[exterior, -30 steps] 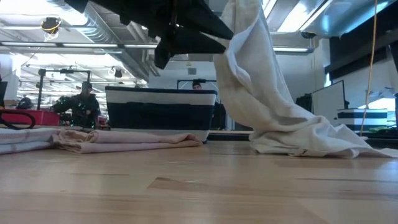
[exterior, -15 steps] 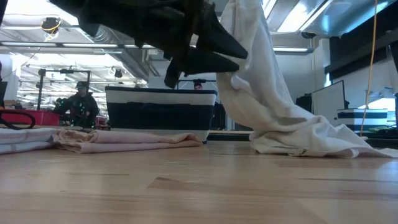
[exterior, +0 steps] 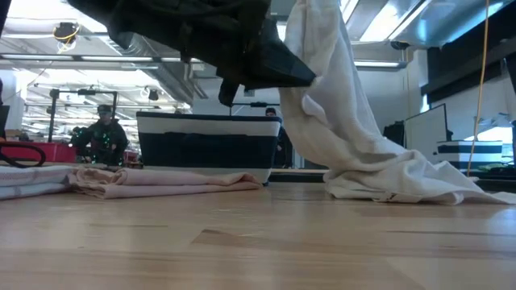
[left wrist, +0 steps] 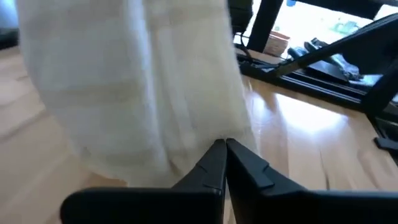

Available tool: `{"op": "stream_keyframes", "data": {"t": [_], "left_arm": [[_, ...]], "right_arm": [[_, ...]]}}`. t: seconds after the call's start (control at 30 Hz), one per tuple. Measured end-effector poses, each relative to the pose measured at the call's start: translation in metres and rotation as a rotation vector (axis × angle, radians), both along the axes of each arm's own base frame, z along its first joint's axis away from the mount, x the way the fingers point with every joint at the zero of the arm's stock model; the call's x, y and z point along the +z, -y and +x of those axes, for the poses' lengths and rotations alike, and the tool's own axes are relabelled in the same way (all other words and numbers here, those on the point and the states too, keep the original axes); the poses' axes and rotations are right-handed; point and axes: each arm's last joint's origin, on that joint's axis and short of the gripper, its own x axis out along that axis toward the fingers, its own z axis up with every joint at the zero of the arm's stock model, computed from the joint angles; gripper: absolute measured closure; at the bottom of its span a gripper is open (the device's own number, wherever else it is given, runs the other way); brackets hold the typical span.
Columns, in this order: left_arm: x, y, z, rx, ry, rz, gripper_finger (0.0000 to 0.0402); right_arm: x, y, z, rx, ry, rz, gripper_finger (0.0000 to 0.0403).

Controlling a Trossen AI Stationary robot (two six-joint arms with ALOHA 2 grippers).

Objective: Fold towel
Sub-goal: Fold the right white patterned towel

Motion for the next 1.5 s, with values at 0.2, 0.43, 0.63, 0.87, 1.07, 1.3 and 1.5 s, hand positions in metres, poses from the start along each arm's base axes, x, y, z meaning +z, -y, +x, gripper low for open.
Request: {"op": "stream_keyframes", "data": {"t": [0.2,0.43,0.63,0.87,1.07,1.3,1.5], "left_arm": [[0.011,0.023,-0.008,-0.202,0.002,0.087,0.0381],[0.003,0.029,-0.013,-0.284,-0.095,0.284,0.0313],[-0.008,0.032,-0.019,-0.255,-0.242,0.572,0.0229],[-0.015,0.045,-0.018,-0.023,-0.217,0.676,0.0215],[-0.022,0.049,0.003,0.023,-0.197,0.672,0.0227],[-0.025,0.044,0.019,0.149,-0.236,0.723,0.0240],[-0.024,0.044,0.019,0.165,-0.240,0.731,0.0277]], "right_arm": [[0.000,0.000,0.000,0.001,-0.006,-0.005,0.0397],[-0.001,0.000,0.000,0.005,-0.014,-0.012,0.0396],[-0.002,0.000,-0.001,0.005,-0.028,-0.017,0.0396],[-0.002,0.001,-0.001,-0.002,-0.026,-0.020,0.0396],[-0.002,0.001,-0.001,-0.012,-0.025,-0.026,0.0396],[-0.002,0.001,-0.001,-0.012,-0.027,-0.028,0.0395],[-0.002,0.001,-0.001,-0.012,-0.027,-0.028,0.0395]]}}
